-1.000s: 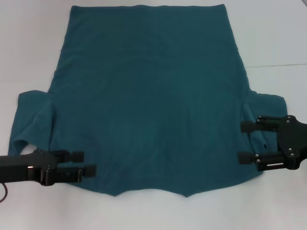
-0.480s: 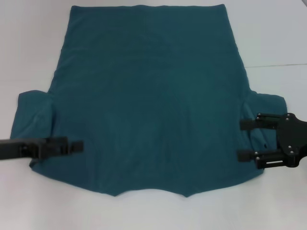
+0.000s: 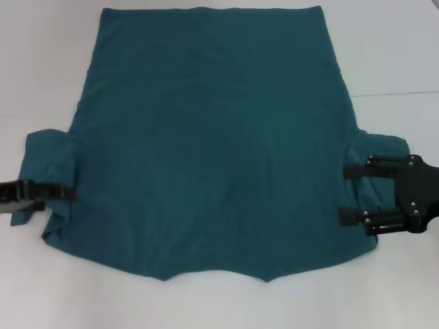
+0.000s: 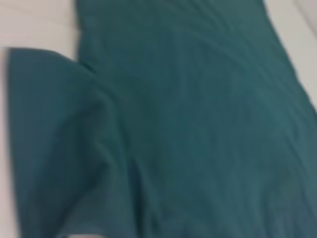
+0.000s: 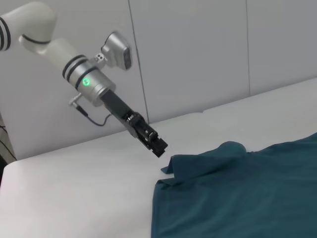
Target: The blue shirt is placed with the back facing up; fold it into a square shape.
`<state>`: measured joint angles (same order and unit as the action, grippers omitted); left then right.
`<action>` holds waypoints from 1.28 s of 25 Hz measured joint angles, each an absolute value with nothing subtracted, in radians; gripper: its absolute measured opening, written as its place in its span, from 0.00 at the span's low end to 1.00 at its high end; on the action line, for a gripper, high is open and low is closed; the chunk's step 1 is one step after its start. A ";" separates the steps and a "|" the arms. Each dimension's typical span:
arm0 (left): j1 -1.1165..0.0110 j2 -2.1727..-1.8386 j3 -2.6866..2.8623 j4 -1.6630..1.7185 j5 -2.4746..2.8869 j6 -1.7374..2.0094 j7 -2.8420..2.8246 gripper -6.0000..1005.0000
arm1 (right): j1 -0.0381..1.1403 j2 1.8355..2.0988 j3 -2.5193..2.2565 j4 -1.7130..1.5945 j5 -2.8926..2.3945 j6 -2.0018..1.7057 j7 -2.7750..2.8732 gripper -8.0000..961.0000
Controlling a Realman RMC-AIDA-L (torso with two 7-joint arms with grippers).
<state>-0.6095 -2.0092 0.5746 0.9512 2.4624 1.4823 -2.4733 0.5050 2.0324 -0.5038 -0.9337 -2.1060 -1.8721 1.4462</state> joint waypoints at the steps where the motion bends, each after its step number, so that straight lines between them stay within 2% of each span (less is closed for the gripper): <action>1: -0.609 -2.009 0.575 0.951 2.462 1.482 -2.473 0.82 | 0.506 2.032 -0.503 -0.934 -2.106 -1.871 1.444 0.95; 7: -0.612 -2.005 0.575 0.984 2.557 1.447 -2.558 0.82 | 0.511 2.033 -0.497 -0.934 -2.106 -1.866 1.431 0.95; 32: -0.590 -2.054 0.763 0.968 2.688 1.192 -2.519 0.82 | 0.499 2.044 -0.495 -0.934 -2.067 -1.872 1.428 0.95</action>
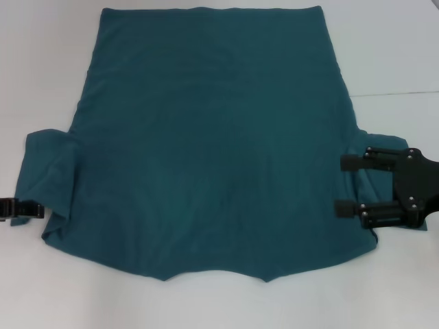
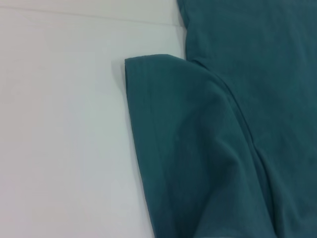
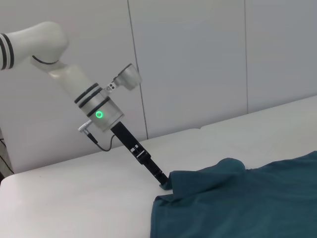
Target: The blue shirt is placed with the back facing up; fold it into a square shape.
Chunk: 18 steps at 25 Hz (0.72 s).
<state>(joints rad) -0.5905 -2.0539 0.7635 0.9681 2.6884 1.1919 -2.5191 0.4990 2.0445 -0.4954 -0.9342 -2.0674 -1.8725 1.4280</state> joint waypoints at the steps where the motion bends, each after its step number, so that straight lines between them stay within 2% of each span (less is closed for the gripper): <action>1: -0.592 -2.056 0.768 0.968 2.699 1.187 -2.521 0.82 | 0.499 2.045 -0.495 -0.934 -2.067 -1.873 1.428 0.95; 8: -0.607 -2.083 0.772 0.977 2.805 1.160 -2.535 0.82 | 0.499 2.045 -0.495 -0.934 -2.067 -1.874 1.428 0.95; 18: -0.615 -2.082 0.771 0.980 2.817 1.155 -2.570 0.81 | 0.504 2.048 -0.500 -0.934 -2.068 -1.875 1.428 0.95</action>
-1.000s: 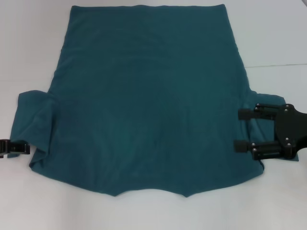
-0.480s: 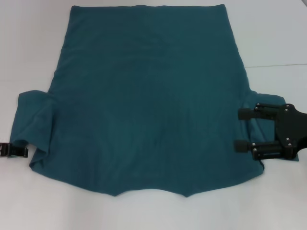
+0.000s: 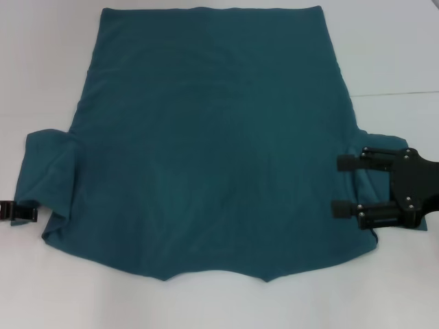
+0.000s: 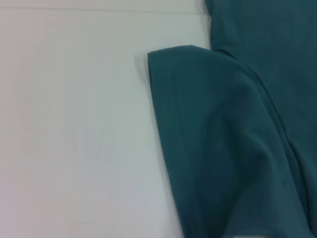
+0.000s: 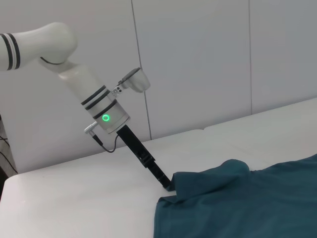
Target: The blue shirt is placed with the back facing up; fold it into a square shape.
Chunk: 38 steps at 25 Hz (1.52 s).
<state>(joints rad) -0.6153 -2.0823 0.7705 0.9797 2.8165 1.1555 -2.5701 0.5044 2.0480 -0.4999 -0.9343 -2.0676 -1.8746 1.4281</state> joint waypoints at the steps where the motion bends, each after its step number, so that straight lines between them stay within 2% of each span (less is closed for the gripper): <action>1: -0.616 -2.081 0.771 0.980 2.817 1.155 -2.575 0.81 | 0.505 2.048 -0.500 -0.934 -2.068 -1.875 1.428 0.95; 38: -0.635 -2.095 0.810 0.904 2.826 1.043 -2.575 0.77 | 0.506 2.053 -0.496 -0.934 -2.067 -1.875 1.428 0.95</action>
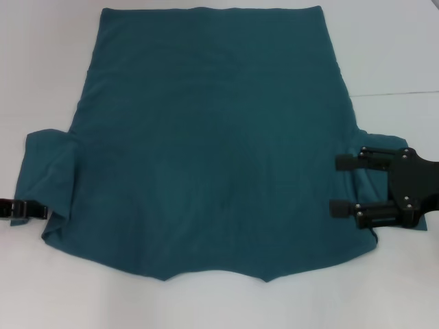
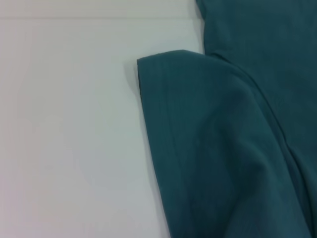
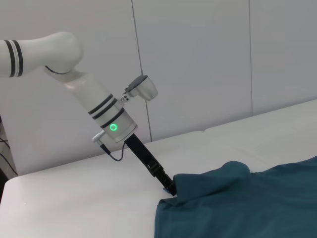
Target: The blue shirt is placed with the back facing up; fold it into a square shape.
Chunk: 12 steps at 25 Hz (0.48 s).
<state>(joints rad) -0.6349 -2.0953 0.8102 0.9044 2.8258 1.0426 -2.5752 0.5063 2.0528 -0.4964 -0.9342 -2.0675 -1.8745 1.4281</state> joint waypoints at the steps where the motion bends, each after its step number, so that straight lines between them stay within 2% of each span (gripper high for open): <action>1: -0.637 -2.095 0.810 0.896 2.827 1.035 -2.574 0.77 | 0.506 2.053 -0.496 -0.934 -2.067 -1.875 1.428 0.95; 5: -0.640 -2.095 0.810 0.878 2.828 1.014 -2.573 0.76 | 0.506 2.054 -0.496 -0.934 -2.066 -1.874 1.428 0.95; 12: -0.639 -2.092 0.797 0.878 2.828 1.007 -2.586 0.53 | 0.502 2.056 -0.496 -0.934 -2.052 -1.874 1.428 0.95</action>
<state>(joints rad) -0.6387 -2.0923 0.7972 0.8785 2.8279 1.0073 -2.5860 0.5019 2.0562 -0.4958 -0.9342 -2.0524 -1.8745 1.4282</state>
